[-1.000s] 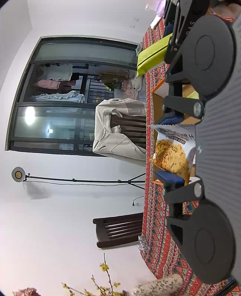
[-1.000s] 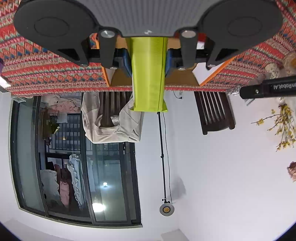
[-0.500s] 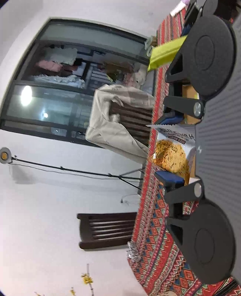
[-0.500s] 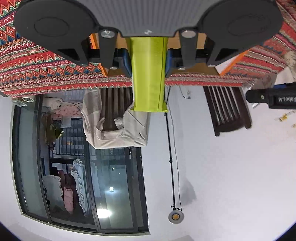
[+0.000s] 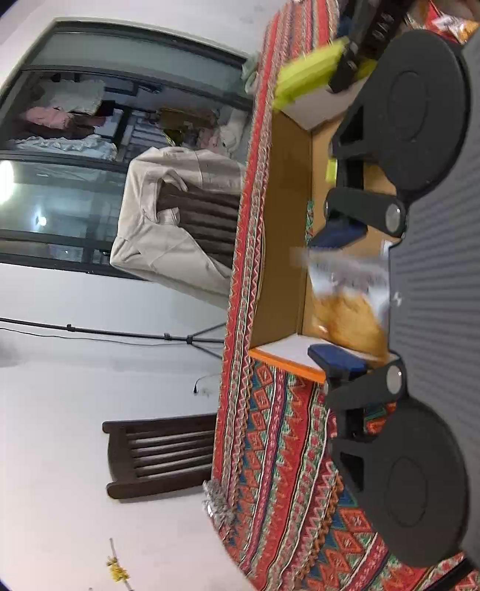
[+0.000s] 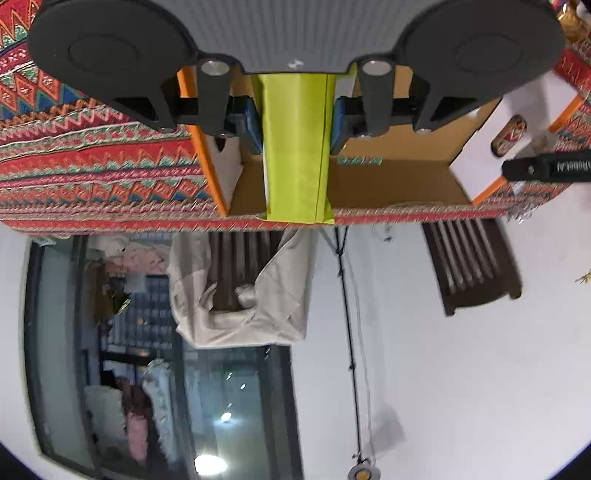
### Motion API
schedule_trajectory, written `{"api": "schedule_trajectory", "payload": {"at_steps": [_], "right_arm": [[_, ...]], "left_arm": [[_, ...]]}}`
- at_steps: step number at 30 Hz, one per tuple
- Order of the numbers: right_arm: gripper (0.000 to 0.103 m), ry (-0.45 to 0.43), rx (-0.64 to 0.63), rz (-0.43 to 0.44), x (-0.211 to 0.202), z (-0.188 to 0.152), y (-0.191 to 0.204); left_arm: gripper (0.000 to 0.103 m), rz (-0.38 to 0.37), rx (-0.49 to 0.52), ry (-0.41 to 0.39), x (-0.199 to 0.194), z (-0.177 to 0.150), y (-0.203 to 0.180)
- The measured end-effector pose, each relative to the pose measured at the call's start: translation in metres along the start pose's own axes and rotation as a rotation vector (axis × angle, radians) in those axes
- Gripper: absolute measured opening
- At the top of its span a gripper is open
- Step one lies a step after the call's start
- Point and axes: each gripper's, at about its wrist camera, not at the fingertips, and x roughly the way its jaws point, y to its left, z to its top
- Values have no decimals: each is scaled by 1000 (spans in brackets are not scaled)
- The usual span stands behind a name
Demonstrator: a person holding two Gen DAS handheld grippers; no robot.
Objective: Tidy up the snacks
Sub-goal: 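Lower both held packets into the box and open both tools, then move both tools back to the snack pile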
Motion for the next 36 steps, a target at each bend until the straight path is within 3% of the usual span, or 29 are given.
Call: {"api": "schedule_trajectory", "payload": {"at_steps": [1,2,4,17,27,36], "right_arm": [[47,3,-8,4,1,-1,1],[73,5,-13,11,1,-1,1],[102,-3,-2,24,-1,-2,1],[103,-9,42,34,-9,3,-4],[103,-35,27,39,-45,20,1],[103,-31,62,65,-89,14,3]], "left_arm": [[100,-20,-20,-18,-3,0,2],[103,-19,-36,-52,-6,-1,3],[103,0,-28,-82,-11,-1,3],[103,-27,-43,-19,-12,4,1],[103,-25,-45,-61,-58,24,1],[103,11,-43,-59,-100,9,11]]}}
